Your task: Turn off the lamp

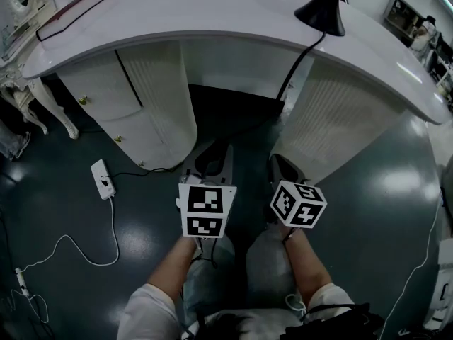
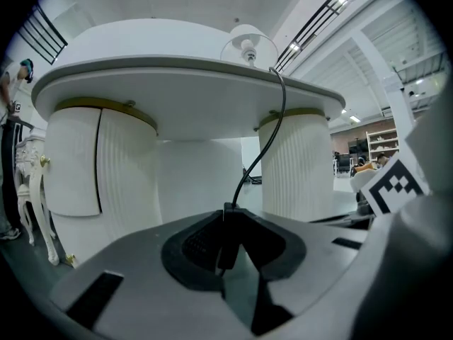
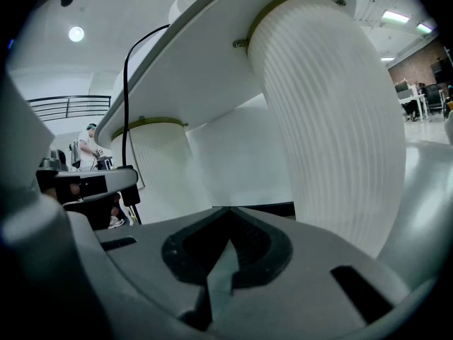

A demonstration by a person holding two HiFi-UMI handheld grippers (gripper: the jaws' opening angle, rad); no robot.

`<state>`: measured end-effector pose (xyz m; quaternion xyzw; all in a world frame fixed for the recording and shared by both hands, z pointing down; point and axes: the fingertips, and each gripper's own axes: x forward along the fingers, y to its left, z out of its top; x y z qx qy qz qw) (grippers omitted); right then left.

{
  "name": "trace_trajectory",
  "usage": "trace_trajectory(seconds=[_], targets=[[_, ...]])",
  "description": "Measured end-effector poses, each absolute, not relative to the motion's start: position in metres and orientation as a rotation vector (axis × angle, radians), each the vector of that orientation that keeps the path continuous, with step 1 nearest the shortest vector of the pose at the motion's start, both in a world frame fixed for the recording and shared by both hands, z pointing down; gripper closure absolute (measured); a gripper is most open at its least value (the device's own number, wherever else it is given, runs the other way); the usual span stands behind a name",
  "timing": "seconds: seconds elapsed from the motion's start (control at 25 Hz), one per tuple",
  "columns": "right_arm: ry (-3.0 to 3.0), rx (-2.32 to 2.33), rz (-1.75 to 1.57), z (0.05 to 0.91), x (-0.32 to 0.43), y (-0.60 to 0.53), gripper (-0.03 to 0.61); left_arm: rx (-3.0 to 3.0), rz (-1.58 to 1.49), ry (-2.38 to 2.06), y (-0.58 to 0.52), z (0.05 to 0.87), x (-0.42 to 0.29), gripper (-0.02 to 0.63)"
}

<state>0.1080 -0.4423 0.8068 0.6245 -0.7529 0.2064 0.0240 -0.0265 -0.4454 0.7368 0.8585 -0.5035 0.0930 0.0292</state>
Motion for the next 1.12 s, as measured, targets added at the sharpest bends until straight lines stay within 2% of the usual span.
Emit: trace_trajectory(seconds=[1.12], targets=[[-2.316, 1.952, 0.600, 0.793, 0.102, -0.438, 0.580, 2.658, 0.223, -1.593, -0.438, 0.720, -0.044, 0.534]])
